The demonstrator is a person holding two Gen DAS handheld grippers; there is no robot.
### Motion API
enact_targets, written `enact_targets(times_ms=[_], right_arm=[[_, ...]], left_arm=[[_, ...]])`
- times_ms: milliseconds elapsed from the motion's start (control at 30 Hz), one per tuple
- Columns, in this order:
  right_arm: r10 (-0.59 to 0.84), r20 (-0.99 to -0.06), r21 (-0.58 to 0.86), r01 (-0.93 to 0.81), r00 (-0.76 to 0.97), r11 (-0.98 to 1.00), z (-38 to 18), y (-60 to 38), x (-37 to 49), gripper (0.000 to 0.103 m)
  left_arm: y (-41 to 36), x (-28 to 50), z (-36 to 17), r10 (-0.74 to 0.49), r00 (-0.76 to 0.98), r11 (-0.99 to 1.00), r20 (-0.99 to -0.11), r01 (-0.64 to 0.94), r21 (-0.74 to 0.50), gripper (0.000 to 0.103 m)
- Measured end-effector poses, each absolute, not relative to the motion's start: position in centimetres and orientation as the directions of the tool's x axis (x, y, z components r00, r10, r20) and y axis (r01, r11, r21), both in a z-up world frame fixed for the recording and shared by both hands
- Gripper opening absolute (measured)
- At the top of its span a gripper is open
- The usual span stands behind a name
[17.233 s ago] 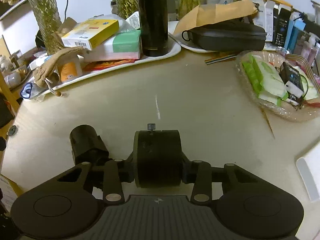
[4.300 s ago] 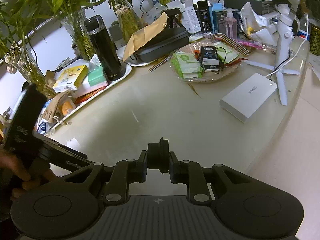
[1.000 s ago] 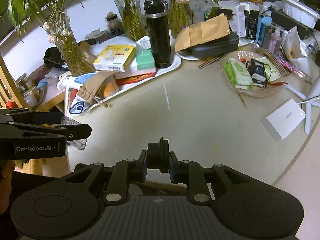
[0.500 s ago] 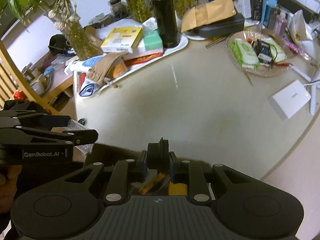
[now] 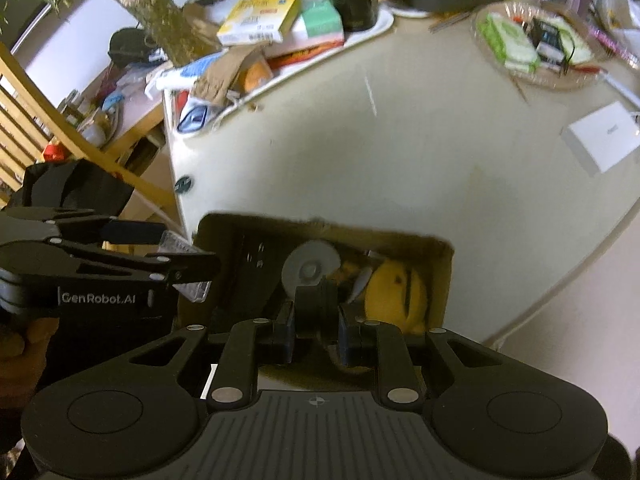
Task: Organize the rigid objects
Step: 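Release the clear tray into the box with the left gripper while the right gripper drops the connector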
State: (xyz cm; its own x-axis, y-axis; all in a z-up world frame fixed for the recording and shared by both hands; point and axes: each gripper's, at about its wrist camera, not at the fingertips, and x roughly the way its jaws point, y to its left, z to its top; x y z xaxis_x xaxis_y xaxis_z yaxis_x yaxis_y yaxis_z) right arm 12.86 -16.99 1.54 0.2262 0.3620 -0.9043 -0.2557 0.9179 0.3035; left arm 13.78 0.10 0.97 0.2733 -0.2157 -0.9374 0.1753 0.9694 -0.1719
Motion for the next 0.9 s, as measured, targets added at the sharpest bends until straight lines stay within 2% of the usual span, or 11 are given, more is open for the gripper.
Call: enact_targets(times_ms=[267,833,900], right_arm=[[0.343,-0.925,0.297,-0.256,0.16,0.92,-0.7,-16.5,12.3,0.024],[0.319,-0.94,0.282,-0.249,0.122,0.926,-2.1,-16.5,12.3,0.024],[0.317,-0.94,0.279,-0.253,0.124,0.926,-2.0,-16.5,12.3,0.028]], left_arm=[[-0.1,14.8,-1.0,-0.253,0.176,0.962,-0.951,0.148,-0.228,0.067],[-0.3,15.5,-1.8,-0.23,0.144,0.967,-0.962,0.146,-0.21,0.067],[-0.1,15.6,-1.8,-0.227,0.143,0.968,-0.963,0.145,-0.207,0.067]])
